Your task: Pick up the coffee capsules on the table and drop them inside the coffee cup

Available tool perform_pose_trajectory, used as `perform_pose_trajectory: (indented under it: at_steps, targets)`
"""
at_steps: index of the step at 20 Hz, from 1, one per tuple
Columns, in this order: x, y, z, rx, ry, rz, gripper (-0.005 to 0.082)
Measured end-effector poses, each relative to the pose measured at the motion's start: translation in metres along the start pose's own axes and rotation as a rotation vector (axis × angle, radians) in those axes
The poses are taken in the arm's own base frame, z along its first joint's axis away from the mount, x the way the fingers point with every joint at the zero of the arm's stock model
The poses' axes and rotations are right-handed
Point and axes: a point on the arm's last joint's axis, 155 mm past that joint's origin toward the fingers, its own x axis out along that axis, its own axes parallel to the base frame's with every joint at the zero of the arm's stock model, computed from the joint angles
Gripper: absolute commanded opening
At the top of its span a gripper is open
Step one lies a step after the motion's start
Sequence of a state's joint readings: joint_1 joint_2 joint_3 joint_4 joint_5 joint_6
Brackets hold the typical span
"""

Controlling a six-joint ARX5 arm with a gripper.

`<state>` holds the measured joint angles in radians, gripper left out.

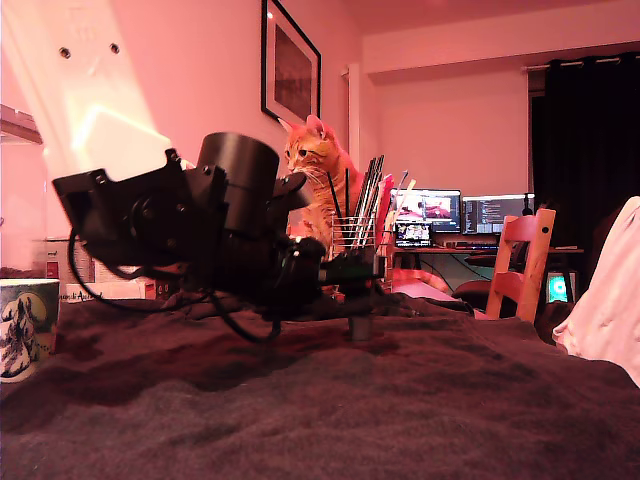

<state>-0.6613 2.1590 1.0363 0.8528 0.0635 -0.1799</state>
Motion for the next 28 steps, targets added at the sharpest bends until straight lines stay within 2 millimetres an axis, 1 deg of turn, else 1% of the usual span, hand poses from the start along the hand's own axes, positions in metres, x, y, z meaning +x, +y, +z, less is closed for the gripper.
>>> perform_pose_trajectory:
  at_steps: [4, 8, 13, 15, 16, 19, 21, 23, 27, 28]
  targets:
    - [0.009, 0.002, -0.001, -0.001, 0.008, 0.007, 0.0589]
    - [0.016, 0.005, -0.010, -0.002, 0.032, 0.018, 0.0589]
    - [0.024, 0.008, -0.001, -0.010, 0.044, 0.037, 0.0585]
    - [0.024, 0.010, -0.008, -0.018, 0.070, 0.047, 0.0578]
    - [0.024, 0.012, -0.011, -0.028, 0.080, 0.057, 0.0541]
    - [0.023, 0.016, -0.016, -0.031, 0.101, 0.079, 0.0378]
    - [0.023, 0.017, -0.016, -0.032, 0.100, 0.081, 0.0307]
    - [0.024, 0.017, -0.014, -0.031, 0.097, 0.080, 0.0274]
    - [0.024, 0.016, -0.014, -0.031, 0.096, 0.080, 0.0262]
    - [0.024, 0.017, -0.014, -0.031, 0.097, 0.080, 0.0241]
